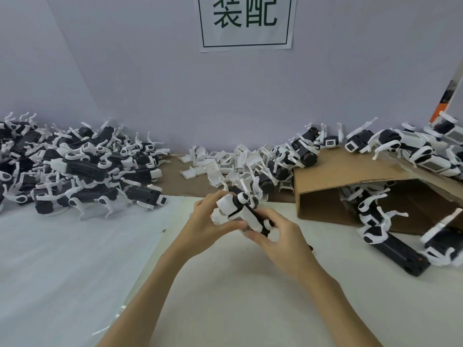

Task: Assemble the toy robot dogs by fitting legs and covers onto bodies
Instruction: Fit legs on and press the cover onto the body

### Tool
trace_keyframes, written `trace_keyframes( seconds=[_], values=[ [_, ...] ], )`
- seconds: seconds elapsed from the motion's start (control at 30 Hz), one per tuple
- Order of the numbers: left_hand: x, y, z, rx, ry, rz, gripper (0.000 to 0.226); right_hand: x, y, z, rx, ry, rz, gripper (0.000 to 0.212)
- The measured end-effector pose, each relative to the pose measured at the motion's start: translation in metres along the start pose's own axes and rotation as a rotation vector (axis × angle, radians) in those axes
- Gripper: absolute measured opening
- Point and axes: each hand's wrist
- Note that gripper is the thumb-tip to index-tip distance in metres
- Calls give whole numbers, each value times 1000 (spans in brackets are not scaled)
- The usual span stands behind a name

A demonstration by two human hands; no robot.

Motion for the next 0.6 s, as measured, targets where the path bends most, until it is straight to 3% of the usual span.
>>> trace_keyframes(
  seconds=[0.2,0.43,0.6],
  values=[
    [1,-1,-4,-28,-53,1,41,0,0,3,-5,-89,-61,24],
    [-6,-2,2,-32,-29,40,40,-7,-4,-1,-129,35,71,34],
    [-9,-1,6,-39,-11,91,35,-3,-3,0,-166,-120,77,30]
  ],
)
Point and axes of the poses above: each hand's wrist, its own y-axis towards the middle knuckle, its own x-axis out of the back of the hand, z = x × y, and after that the axes turned 6 degrees about -x, right-handed
